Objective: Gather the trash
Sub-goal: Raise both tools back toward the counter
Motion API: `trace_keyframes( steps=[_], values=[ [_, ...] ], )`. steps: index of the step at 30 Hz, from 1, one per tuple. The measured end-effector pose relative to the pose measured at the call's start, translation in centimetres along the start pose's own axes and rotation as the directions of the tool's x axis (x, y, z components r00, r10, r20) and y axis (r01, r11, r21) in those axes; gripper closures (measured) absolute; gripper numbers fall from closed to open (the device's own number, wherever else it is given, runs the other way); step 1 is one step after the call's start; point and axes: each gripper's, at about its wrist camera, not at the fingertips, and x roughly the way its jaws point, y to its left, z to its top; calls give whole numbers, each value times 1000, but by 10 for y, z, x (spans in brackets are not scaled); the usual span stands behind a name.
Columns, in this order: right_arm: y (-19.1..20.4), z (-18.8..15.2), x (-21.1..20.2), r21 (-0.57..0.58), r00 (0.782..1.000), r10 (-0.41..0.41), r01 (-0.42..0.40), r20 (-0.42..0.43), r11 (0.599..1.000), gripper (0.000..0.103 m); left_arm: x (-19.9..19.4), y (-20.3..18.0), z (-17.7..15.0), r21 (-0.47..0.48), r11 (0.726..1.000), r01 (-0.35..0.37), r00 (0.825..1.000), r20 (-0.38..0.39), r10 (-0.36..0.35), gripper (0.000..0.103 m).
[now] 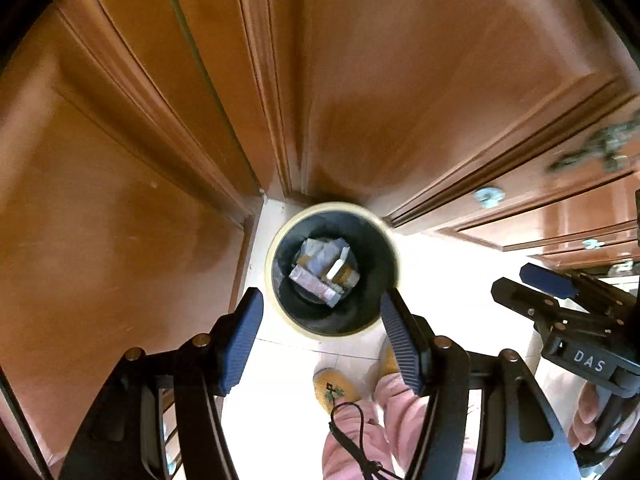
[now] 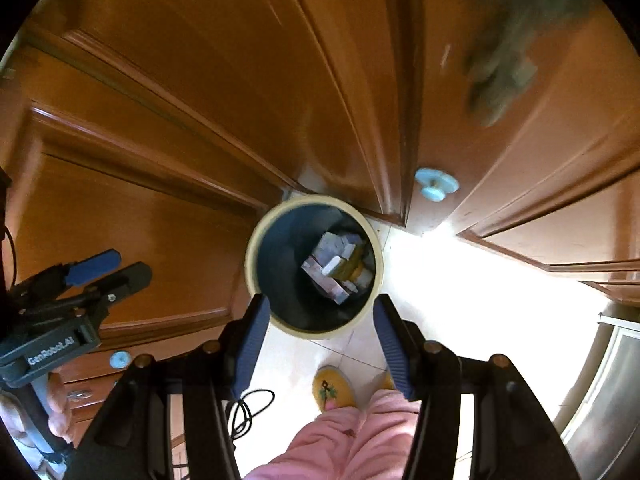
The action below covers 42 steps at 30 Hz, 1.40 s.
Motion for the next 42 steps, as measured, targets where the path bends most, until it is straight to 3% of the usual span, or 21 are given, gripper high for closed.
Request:
trace_keyframes(
  steps=[7,13,20,23,24,27,30,35,39,42],
  values=[
    [32,-4,-116,-39,990,45,-40,132,998,49,-115,-29,-1,46,999,27,994,108,-32,44],
    [58,-8,-215,-90,962,57,-34,267,995,49,-214,-50,3,81,994,70,974,209,-86,44],
    [79,-6,-306,-109,905,48,-1,423,994,49,-308,-64,10,114,987,116,925,349,-149,43],
    [88,-12,-345,-120,868,48,13,494,993,49,-341,-66,11,120,984,133,891,421,-171,35],
    [89,-11,-353,-122,862,47,18,505,992,49,-350,-68,12,118,985,126,877,450,-166,30],
    [96,-13,-373,-128,834,40,37,550,991,49,-372,-76,14,135,985,106,843,513,-161,30],
    [102,-11,-391,-129,809,30,56,586,990,49,-386,-89,16,176,980,88,826,538,-171,29],
    [106,-11,-407,-129,788,21,74,615,989,49,-404,-95,30,197,974,113,816,541,-205,20],
    [112,-7,-417,-130,763,24,79,646,988,48,-407,-93,45,192,973,125,832,514,-208,20],
    [114,0,-421,-121,759,18,81,651,989,49,-409,-92,53,185,978,99,834,521,-183,18]
  ],
)
